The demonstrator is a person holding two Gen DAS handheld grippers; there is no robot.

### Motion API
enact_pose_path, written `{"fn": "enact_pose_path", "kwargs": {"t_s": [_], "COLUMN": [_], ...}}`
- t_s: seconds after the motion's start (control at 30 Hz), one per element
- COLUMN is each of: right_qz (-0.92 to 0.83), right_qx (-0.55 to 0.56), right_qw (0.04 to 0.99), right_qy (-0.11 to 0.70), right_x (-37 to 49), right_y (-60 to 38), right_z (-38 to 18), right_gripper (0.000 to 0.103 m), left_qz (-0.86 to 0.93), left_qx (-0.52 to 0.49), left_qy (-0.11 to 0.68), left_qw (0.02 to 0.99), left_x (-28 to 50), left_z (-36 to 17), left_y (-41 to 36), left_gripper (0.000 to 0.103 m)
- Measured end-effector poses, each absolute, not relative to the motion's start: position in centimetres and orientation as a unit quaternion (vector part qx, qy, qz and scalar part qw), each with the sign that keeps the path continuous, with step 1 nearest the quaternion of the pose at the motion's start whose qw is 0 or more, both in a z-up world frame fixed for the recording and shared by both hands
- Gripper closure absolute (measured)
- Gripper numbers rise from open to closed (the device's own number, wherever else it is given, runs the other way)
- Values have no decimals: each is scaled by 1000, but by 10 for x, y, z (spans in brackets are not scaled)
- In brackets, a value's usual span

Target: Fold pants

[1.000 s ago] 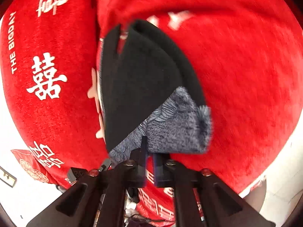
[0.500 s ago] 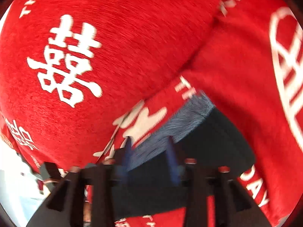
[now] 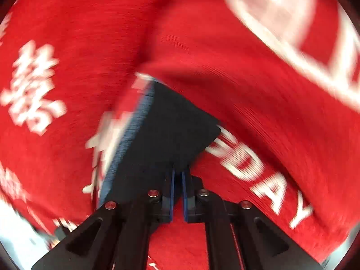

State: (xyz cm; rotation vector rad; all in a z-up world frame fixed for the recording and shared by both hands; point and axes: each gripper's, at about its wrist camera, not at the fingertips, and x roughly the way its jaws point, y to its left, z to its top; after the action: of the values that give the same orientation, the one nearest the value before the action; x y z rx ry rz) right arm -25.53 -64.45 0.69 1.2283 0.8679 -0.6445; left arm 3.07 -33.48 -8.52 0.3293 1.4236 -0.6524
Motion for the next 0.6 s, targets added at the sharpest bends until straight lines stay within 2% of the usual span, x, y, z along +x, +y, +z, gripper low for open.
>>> {"fn": "enact_pose_path", "kwargs": {"t_s": [0.1, 0.17, 0.27, 0.33, 0.37, 0.47, 0.5, 0.53, 0.6], "right_qz": [-267, -273, -282, -289, -292, -280, -279, -286, -279], "right_qx": [536, 535, 550, 558, 567, 610, 616, 617, 621], "right_qw": [702, 681, 648, 651, 651, 641, 641, 639, 635], "right_qy": [385, 419, 444, 425, 411, 372, 362, 360, 366], "right_x": [-242, -241, -257, -271, -278, -282, -278, -273, -263], "right_y": [-654, -659, -658, -657, -658, -669, -672, -678, -682], "right_z": [20, 4, -13, -11, -13, -31, -31, -33, -28], "right_gripper": [97, 97, 84, 55, 51, 51, 56, 85, 90], "left_qz": [-286, -284, -299, -300, -293, -264, -258, -252, -259], "left_qx": [165, 169, 165, 169, 170, 175, 178, 181, 170], "left_qy": [639, 640, 613, 603, 607, 620, 619, 619, 623], "left_qw": [695, 693, 713, 720, 718, 718, 720, 722, 718], "left_x": [28, 26, 27, 32, 36, 48, 49, 49, 46], "left_z": [-88, -87, -68, -67, -74, -98, -101, -101, -94], "left_y": [-347, -354, -363, -371, -376, -385, -385, -388, -390], "left_gripper": [21, 21, 21, 21, 21, 21, 21, 21, 21]}}
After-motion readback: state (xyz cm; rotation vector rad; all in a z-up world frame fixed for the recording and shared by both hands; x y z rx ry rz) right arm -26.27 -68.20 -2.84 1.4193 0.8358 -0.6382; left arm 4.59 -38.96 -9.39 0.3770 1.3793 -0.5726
